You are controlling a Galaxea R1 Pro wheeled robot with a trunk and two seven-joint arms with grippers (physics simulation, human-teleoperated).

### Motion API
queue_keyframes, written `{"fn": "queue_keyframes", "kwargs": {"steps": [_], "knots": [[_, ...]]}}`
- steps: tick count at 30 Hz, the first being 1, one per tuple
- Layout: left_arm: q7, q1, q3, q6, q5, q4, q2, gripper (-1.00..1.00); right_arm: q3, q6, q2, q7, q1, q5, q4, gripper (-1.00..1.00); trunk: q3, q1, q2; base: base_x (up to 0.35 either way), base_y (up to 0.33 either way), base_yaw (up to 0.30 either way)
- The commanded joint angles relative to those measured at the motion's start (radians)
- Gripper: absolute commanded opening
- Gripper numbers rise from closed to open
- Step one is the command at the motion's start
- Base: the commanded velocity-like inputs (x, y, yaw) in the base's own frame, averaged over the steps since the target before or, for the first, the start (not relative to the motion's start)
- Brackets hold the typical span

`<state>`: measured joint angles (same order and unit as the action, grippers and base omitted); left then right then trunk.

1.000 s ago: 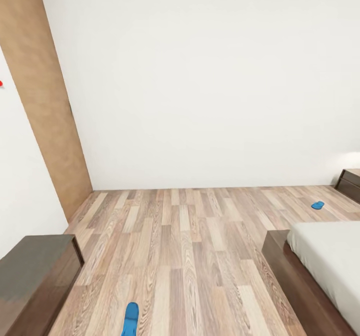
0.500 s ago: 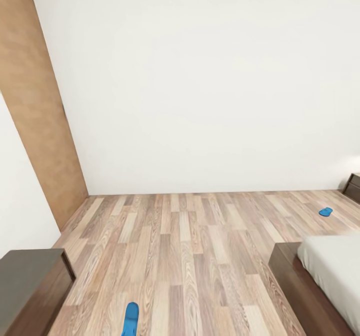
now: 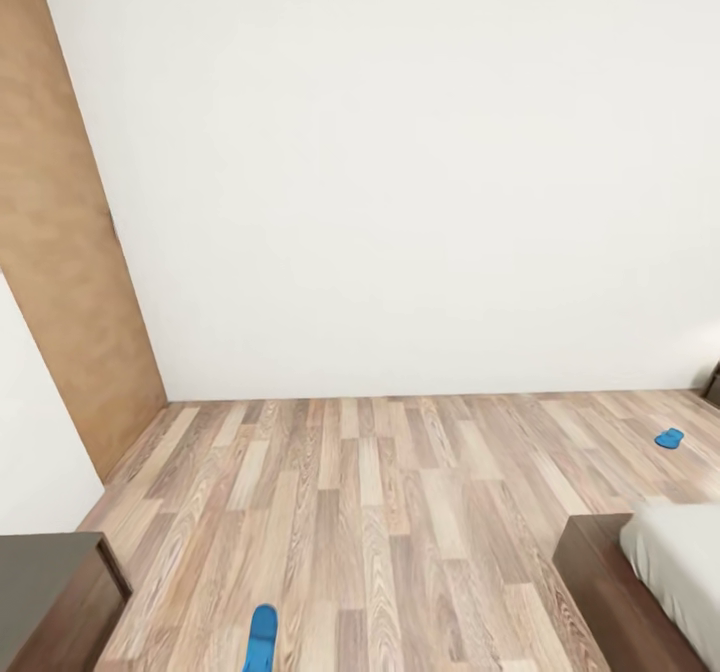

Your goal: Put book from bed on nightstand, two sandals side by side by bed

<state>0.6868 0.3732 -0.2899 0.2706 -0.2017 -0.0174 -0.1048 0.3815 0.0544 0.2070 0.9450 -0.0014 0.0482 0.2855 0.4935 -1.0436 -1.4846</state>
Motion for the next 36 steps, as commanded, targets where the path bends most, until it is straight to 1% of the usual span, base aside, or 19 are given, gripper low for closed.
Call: {"fn": "queue_keyframes", "kwargs": {"steps": [1, 18, 25, 36], "knots": [[0.002, 0.001, -0.009, 0.006, -0.010, 0.000, -0.001, -1.00, 0.000, 0.002, 0.000, 0.003, 0.000, 0.002, 0.000, 1.00, 0.001, -0.001, 0.000, 0.327, 0.000, 0.000], [0.000, 0.001, -0.009, 0.006, -0.010, 0.000, 0.000, -1.00, 0.000, 0.002, 0.000, 0.005, 0.000, -0.001, 0.000, 1.00, 0.001, -0.001, 0.000, 0.326, 0.000, -0.001], [0.000, 0.001, -0.009, 0.005, -0.010, 0.000, 0.000, -1.00, 0.000, 0.002, 0.000, 0.004, 0.000, -0.002, 0.000, 1.00, 0.001, -0.001, 0.000, 0.327, 0.000, -0.128], [0.000, 0.001, -0.009, 0.006, -0.010, 0.000, 0.000, -1.00, 0.000, 0.002, 0.000, 0.004, 0.000, -0.002, 0.000, 1.00, 0.001, -0.001, 0.000, 0.327, 0.000, -0.011]]}}
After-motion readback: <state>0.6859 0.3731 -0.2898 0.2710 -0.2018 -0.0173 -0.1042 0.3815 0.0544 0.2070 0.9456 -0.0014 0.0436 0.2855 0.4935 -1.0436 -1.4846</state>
